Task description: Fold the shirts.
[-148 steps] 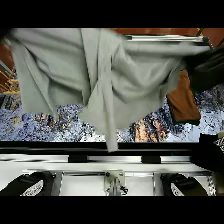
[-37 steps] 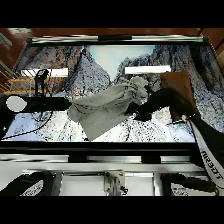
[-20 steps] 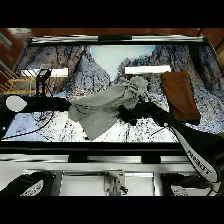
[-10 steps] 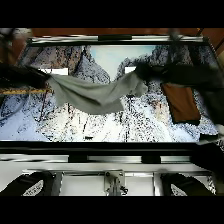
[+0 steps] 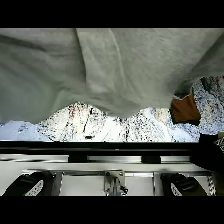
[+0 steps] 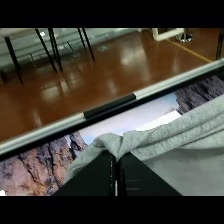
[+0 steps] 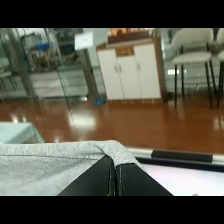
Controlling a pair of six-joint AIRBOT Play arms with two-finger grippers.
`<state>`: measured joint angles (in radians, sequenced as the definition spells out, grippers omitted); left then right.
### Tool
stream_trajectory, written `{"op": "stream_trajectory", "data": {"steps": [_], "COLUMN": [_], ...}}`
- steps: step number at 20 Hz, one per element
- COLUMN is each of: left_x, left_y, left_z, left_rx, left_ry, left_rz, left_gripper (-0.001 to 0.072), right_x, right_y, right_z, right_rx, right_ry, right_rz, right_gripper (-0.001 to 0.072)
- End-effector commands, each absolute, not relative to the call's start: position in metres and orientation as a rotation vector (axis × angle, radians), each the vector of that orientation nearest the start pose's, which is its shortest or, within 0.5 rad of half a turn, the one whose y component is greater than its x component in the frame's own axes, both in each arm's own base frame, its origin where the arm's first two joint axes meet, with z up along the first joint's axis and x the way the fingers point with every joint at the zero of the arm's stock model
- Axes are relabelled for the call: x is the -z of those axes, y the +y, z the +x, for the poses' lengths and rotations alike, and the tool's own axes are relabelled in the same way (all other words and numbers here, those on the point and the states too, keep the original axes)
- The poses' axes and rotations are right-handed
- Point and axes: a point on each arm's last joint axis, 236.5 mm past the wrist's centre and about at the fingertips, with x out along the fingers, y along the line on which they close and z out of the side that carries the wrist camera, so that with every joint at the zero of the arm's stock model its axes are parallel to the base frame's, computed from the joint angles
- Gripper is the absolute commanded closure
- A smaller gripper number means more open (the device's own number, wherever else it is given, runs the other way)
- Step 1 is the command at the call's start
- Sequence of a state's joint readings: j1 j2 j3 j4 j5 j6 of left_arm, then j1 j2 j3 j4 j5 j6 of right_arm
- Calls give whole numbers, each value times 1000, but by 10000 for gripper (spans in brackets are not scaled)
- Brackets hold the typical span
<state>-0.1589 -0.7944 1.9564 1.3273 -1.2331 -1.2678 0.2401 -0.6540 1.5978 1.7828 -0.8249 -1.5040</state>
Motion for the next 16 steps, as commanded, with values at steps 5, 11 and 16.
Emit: {"op": "stream_trajectory", "data": {"steps": [5, 11, 16], "left_x": [-477, -334, -226], "left_y": [-74, -84, -98], "left_z": [256, 375, 484], "left_rx": [315, 324, 325], "left_ry": [111, 507, 657], "left_rz": [256, 280, 267], "left_gripper": [676, 675, 676], "right_x": [-458, -348, -213], "right_y": [68, 56, 51], "right_z": [286, 414, 507], "right_rx": [-229, -39, 77], "right_ry": [55, 343, 595], "right_rz": [141, 2, -108], "right_gripper": [651, 651, 650]}}
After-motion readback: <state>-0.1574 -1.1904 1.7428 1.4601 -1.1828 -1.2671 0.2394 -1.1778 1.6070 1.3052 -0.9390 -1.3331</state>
